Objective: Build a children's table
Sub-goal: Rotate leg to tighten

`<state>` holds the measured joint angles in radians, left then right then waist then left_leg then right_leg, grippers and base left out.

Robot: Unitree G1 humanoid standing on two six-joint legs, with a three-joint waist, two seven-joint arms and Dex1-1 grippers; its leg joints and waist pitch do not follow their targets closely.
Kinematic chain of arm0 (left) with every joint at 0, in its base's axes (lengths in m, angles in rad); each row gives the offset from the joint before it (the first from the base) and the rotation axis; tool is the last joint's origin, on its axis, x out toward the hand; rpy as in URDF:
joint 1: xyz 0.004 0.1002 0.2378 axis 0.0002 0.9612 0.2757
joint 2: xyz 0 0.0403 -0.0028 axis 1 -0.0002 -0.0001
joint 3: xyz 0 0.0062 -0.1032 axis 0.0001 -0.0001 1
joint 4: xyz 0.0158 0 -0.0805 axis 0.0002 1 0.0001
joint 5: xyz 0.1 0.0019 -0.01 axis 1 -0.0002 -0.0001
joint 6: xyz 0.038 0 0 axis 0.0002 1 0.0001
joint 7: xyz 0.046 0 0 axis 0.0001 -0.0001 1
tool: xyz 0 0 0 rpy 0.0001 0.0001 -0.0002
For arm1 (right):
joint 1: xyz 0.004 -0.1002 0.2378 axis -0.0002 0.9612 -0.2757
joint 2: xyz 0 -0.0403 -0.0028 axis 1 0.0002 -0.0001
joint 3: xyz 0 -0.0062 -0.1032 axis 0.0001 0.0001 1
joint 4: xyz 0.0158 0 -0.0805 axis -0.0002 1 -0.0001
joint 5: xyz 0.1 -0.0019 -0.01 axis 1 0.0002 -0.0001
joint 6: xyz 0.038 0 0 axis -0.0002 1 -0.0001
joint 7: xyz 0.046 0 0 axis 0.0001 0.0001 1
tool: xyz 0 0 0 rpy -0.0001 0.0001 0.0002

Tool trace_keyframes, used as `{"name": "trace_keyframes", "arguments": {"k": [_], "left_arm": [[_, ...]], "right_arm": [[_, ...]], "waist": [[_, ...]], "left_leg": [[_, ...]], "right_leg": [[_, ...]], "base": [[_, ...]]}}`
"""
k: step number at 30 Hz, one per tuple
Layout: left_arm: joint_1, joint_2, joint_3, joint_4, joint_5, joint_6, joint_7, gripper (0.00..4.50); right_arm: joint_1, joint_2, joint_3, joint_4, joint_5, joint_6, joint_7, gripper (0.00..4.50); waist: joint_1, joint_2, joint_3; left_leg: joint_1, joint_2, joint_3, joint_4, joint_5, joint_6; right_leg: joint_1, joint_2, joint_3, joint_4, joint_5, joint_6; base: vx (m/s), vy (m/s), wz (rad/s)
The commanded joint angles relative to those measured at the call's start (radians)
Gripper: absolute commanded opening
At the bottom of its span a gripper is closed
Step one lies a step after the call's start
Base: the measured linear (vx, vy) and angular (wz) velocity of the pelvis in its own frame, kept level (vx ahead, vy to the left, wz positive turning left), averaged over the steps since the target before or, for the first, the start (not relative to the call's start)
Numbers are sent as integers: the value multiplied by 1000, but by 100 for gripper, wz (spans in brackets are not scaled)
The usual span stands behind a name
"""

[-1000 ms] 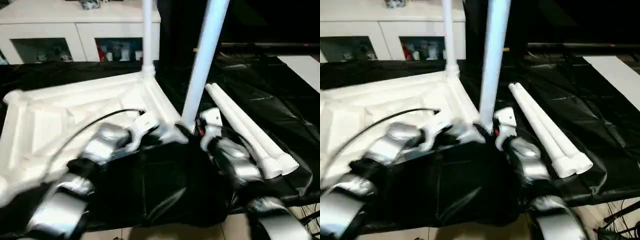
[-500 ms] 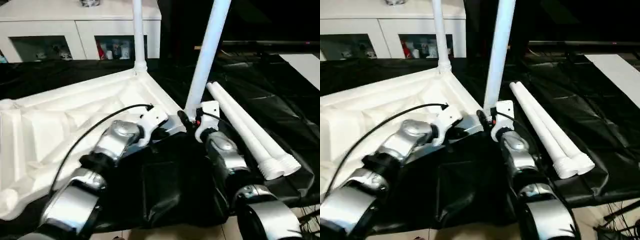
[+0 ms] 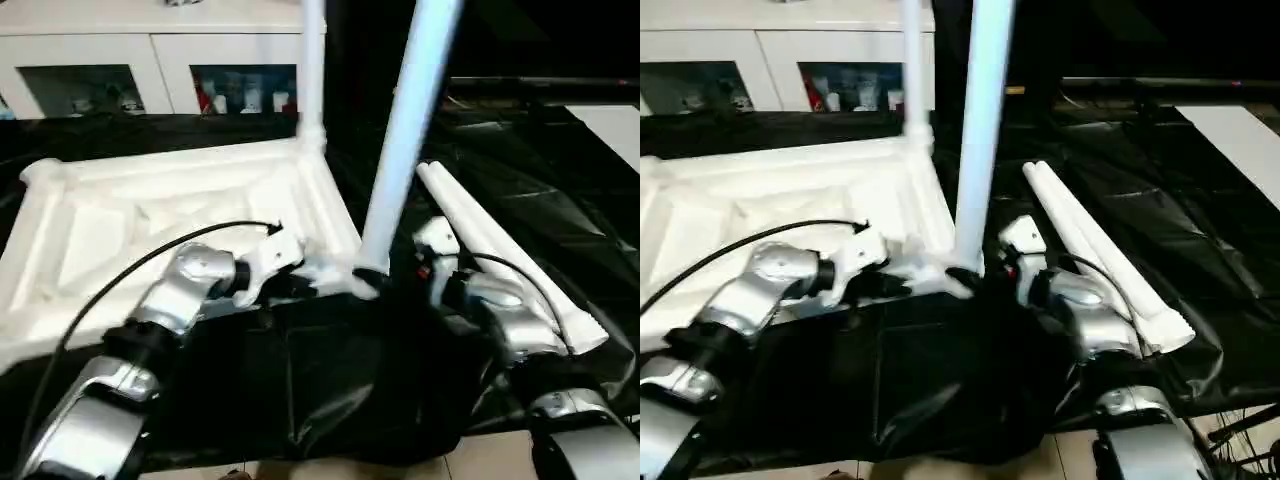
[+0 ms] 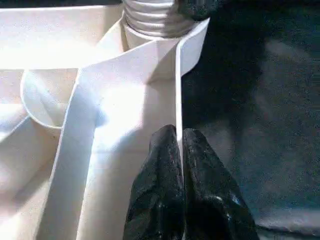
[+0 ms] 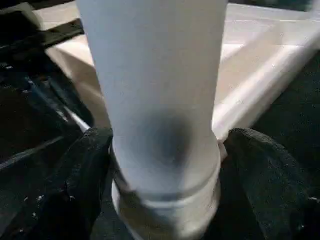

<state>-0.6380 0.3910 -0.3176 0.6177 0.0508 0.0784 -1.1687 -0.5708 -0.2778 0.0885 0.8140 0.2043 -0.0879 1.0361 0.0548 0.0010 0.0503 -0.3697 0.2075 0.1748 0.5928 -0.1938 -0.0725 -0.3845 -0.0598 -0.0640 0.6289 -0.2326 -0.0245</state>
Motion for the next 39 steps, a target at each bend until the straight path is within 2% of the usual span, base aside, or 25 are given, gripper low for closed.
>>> {"name": "trace_keyframes", "arguments": {"k": [1,5,6,10,12,17,19,22,24,25,27,28,29,30,32,33,34,35,36,39], "left_arm": [[12,-1,-20,-30,-20,-12,-39,0],[21,1,-16,-49,-26,-12,-47,0],[22,2,-15,-51,-27,-13,-50,0],[27,9,-15,-57,-24,-14,-61,0],[27,14,-14,-57,-21,-10,-61,0],[33,22,-11,-63,-22,-3,-65,0],[34,23,-9,-63,-23,-1,-64,0],[34,21,-8,-57,-22,2,-59,0],[25,9,-3,-35,-16,16,-30,0],[13,-6,1,-11,-5,28,8,0],[2,-19,4,9,4,37,39,0],[-30,-54,15,67,23,55,128,0],[-47,-77,28,98,24,52,178,0],[-58,-92,41,115,17,62,206,0],[-109,-153,91,183,-1,112,339,0],[-113,-157,93,188,-1,116,350,0],[-130,-173,100,209,4,129,395,0],[-148,-192,96,232,21,136,446,0],[-148,-192,96,232,21,136,446,0],[-153,-212,74,238,44,128,458,0]], "right_arm": [[1,-13,7,-9,11,4,23,384],[-5,1,3,5,4,8,40,384],[-5,3,2,3,4,12,41,368],[4,5,5,-21,11,38,56,345],[10,0,15,-15,-2,33,72,316],[6,-1,8,6,-6,26,69,278],[4,1,5,8,-7,28,67,275],[0,8,-3,20,-14,28,44,273],[-15,27,-19,60,-35,14,-67,272],[-26,46,-32,92,-54,-1,-172,272],[-33,61,-43,113,-62,-8,-242,272],[-45,97,-73,147,-58,-6,-372,272],[-50,115,-87,163,-56,-9,-437,272],[-54,124,-95,172,-55,-10,-474,272],[-76,168,-128,219,-49,-5,-649,272],[-79,172,-130,223,-48,-4,-665,272],[-90,189,-138,241,-49,0,-730,272],[-110,214,-141,264,-55,0,-810,272],[-110,214,-141,264,-55,0,-810,272],[-145,245,-138,290,-64,-29,-865,272]], "waist": [[6,-7,-63],[8,-8,-64],[9,-5,-65],[10,-8,-65],[12,-7,-65],[12,-9,-66],[12,-9,-67],[11,-14,-66],[8,-11,-65],[4,-9,-63],[-5,-10,-59],[-7,-9,-58],[-9,-8,-55],[-8,-8,-56],[-6,-10,-58],[-2,-9,-61],[-2,-8,-60],[0,0,-61],[-1,-4,-62],[4,-3,-65]], "left_leg": [[9,37,-1,-60,-66,112],[8,34,-2,-59,-48,105],[8,34,-3,-59,-45,105],[7,33,-2,-58,-41,112],[8,34,-2,-59,-42,107],[7,33,-2,-57,-29,111],[8,33,-2,-57,-26,113],[8,33,-1,-57,-26,114],[7,33,-2,-58,-27,110],[9,33,-3,-60,-38,97],[13,31,-4,-66,-81,64],[15,30,-2,-66,-98,51],[18,30,-3,-69,-120,33],[18,29,-4,-70,-124,25],[18,28,-3,-70,-114,14],[20,28,-3,-68,-108,17],[17,28,-3,-68,-102,21],[17,27,-3,-67,-87,19],[15,27,-3,-67,-82,21],[12,25,-3,-64,-58,39]], "right_leg": [[50,-84,49,-60,63,-286],[51,-82,50,-57,82,-282],[52,-84,50,-56,88,-282],[52,-82,48,-55,100,-282],[52,-82,48,-55,92,-280],[53,-82,48,-52,107,-281],[52,-82,48,-52,108,-281],[52,-82,48,-53,98,-279],[50,-83,49,-53,87,-278],[48,-85,49,-56,62,-276],[47,-85,50,-65,-13,-270],[46,-84,52,-70,-44,-263],[43,-84,54,-76,-82,-256],[46,-85,53,-76,-97,-251],[46,-85,54,-76,-91,-242],[45,-87,55,-76,-78,-244],[46,-86,55,-75,-70,-243],[45,-85,55,-72,-39,-242],[46,-83,55,-71,-25,-242],[50,-84,53,-65,38,-244]], "base": [[0,0,0],[0,0,0],[0,0,0],[0,0,0],[0,0,0],[0,0,0],[0,0,0],[0,0,0],[0,0,0],[0,0,0],[0,0,0],[0,0,0],[0,0,0],[0,0,0],[0,0,0],[0,0,0],[0,0,0],[0,0,0],[0,0,0],[0,0,0]]}}
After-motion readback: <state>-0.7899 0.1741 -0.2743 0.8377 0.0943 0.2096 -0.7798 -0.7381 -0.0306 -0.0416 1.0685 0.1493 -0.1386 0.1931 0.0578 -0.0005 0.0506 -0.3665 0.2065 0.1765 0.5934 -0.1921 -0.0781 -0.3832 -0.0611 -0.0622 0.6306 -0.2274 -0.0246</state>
